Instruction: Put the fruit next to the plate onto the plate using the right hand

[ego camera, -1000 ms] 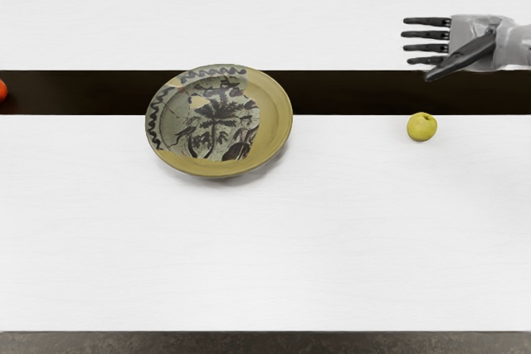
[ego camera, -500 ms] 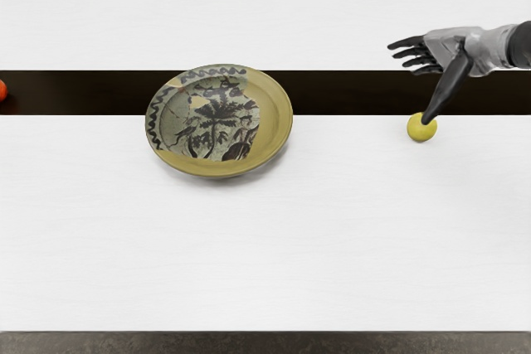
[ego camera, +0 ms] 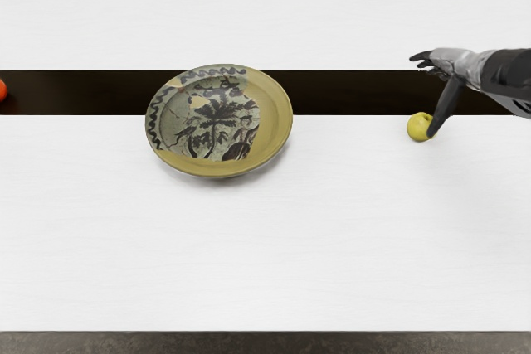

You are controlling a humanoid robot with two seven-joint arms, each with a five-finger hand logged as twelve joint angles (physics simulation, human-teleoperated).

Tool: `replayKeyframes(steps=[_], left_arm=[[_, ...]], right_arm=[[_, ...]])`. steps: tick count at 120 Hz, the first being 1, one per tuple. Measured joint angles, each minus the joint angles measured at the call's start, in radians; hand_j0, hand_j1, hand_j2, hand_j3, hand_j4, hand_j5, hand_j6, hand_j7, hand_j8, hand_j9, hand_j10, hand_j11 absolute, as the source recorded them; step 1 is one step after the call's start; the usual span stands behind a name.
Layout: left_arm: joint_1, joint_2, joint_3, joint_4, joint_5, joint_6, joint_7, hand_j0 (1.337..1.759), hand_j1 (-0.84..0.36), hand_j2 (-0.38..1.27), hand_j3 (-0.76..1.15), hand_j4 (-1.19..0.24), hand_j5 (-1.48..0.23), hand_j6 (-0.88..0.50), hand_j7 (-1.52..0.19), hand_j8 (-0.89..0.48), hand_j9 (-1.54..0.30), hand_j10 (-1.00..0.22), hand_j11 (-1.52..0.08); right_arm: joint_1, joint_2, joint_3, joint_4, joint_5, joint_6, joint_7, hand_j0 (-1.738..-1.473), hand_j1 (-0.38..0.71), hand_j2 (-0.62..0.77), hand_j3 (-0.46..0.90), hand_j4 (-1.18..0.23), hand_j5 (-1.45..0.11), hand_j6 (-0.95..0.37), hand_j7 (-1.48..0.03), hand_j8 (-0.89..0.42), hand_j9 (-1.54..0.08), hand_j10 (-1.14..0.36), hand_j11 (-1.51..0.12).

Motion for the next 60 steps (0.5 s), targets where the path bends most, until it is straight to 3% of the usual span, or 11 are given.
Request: replayKeyframes(steps=[35, 60], left_arm=[[0.000, 0.000, 0.000, 0.000, 0.000, 0.000, 0.000, 1.658, 0.07, 0.05, 0.00, -0.23, -0.30, -0.23, -0.30, -0.23, -0.30, -0.23, -0.30], [0.000, 0.000, 0.000, 0.000, 0.000, 0.000, 0.000, 1.658, 0.07, 0.05, 0.00, -0.23, -0.30, -0.23, -0.30, -0.23, -0.30, -0.23, -0.30]], right_arm=[[0.007, 0.057, -0.088, 0.012, -0.077, -0.109, -0.028, -1.658, -0.25, -0.01, 0.00, -0.08, -0.11, -0.09, -0.10, -0.09, -0.10, -0.08, -0.10], [0.000, 0.070, -0.119, 0.013, -0.126, -0.148, -0.030, -1.658, -0.17, -0.03, 0.00, -0.16, -0.20, -0.16, -0.20, -0.16, -0.20, -0.16, -0.20]])
